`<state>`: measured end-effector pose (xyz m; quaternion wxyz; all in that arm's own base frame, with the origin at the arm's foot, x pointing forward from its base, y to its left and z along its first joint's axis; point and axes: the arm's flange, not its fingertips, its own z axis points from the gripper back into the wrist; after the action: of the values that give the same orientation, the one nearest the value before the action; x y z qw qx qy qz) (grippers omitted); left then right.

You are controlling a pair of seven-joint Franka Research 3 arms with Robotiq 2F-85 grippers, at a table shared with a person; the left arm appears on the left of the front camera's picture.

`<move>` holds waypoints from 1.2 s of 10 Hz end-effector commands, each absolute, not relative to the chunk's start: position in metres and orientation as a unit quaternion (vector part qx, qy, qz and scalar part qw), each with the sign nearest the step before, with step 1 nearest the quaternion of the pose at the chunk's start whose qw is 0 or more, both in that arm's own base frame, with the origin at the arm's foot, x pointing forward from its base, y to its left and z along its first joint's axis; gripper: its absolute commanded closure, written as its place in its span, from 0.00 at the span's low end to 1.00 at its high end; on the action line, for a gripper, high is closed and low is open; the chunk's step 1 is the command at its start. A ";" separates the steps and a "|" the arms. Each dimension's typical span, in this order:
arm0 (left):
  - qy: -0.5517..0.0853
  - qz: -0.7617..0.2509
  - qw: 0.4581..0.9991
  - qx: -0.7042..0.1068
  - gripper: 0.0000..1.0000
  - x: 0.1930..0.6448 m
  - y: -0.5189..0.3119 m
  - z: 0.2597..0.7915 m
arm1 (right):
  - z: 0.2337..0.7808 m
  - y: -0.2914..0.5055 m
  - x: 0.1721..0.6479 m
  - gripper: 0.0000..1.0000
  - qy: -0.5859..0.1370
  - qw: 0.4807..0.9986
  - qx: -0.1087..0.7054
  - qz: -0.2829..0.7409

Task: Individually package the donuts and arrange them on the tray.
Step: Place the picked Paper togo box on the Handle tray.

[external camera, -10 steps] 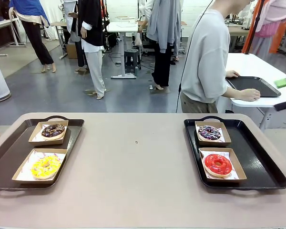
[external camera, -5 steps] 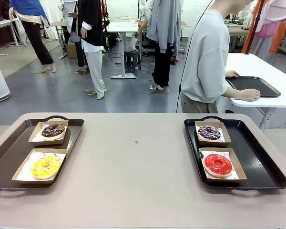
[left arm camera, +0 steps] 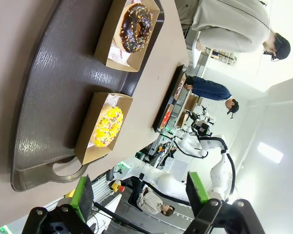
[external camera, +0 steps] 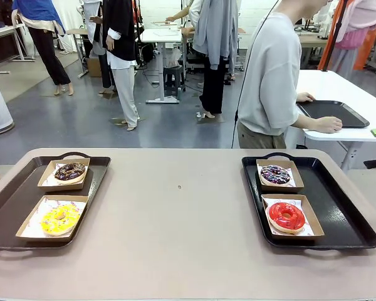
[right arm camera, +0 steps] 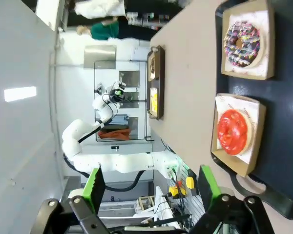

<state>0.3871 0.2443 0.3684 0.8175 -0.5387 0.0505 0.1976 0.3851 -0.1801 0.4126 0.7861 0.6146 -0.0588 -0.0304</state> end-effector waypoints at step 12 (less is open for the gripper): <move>0.046 0.199 0.819 -0.536 0.00 0.384 0.243 0.370 | 0.405 -0.179 0.377 0.00 -0.038 0.793 0.608 -0.027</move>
<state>0.3870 0.2443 0.3685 0.8175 -0.5387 0.0505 0.1976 0.3800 -0.1800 0.4062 0.7932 0.6068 -0.0420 -0.0293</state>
